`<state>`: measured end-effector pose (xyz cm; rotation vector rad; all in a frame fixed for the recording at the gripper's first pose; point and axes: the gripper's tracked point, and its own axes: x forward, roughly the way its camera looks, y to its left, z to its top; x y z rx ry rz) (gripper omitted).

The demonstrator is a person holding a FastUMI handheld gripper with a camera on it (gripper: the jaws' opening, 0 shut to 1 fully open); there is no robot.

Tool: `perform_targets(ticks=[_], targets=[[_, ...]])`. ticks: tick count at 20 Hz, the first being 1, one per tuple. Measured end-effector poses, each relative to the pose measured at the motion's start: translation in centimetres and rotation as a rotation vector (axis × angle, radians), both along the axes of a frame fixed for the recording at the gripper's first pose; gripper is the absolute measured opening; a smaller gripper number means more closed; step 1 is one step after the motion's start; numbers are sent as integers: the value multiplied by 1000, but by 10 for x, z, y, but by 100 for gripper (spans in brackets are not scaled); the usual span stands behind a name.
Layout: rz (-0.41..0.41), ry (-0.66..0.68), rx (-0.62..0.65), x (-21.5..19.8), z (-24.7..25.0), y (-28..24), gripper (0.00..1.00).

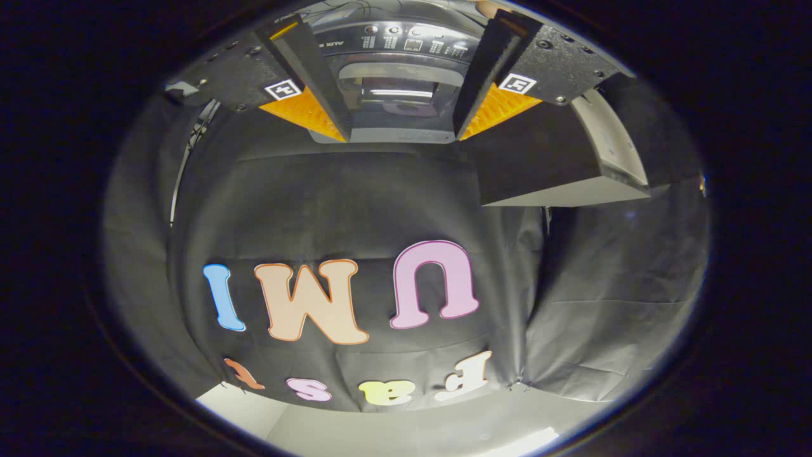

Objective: Put the clothes into the washing machine and then close the washing machine lid.

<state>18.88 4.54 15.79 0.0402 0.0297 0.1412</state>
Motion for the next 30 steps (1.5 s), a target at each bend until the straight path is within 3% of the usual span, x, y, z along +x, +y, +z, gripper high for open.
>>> perform_targets(ticks=[3,14,19,30], targets=[[16,3,8,-31,-23,-9,97],[-60,-52,-13,-123,-101,-56,96],[-67,-49,41,-158,-130,-57,97],[-48,-20,8,-195,-159,-45,97]])
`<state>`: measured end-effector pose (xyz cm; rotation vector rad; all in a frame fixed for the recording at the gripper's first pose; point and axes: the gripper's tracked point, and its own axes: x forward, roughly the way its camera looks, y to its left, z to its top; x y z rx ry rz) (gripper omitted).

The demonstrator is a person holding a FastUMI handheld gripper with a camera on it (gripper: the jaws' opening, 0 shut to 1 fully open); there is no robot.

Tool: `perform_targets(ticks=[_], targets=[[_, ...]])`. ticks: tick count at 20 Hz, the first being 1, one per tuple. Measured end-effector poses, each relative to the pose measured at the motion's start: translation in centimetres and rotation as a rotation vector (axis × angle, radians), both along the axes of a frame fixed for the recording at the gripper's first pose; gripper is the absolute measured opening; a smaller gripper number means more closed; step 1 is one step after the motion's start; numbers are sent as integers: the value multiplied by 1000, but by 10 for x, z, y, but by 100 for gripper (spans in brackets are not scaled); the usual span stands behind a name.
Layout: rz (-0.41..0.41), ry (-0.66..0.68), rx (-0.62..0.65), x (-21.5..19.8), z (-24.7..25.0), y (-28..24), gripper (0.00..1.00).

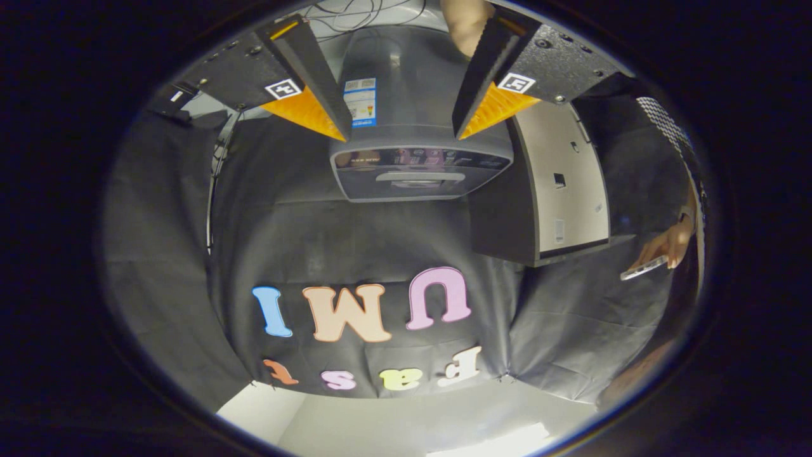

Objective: Put the clothes into the washing machine and then close the washing machine lid.

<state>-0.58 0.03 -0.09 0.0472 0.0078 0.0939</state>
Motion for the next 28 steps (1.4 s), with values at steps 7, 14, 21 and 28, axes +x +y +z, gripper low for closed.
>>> perform_targets(ticks=[7,14,21,28], targets=[[27,-5,-25,-3,-1,8,97],[29,-6,-27,-5,0,8,97],[29,-8,-28,-5,1,8,97],[28,-7,-28,-5,1,8,97]])
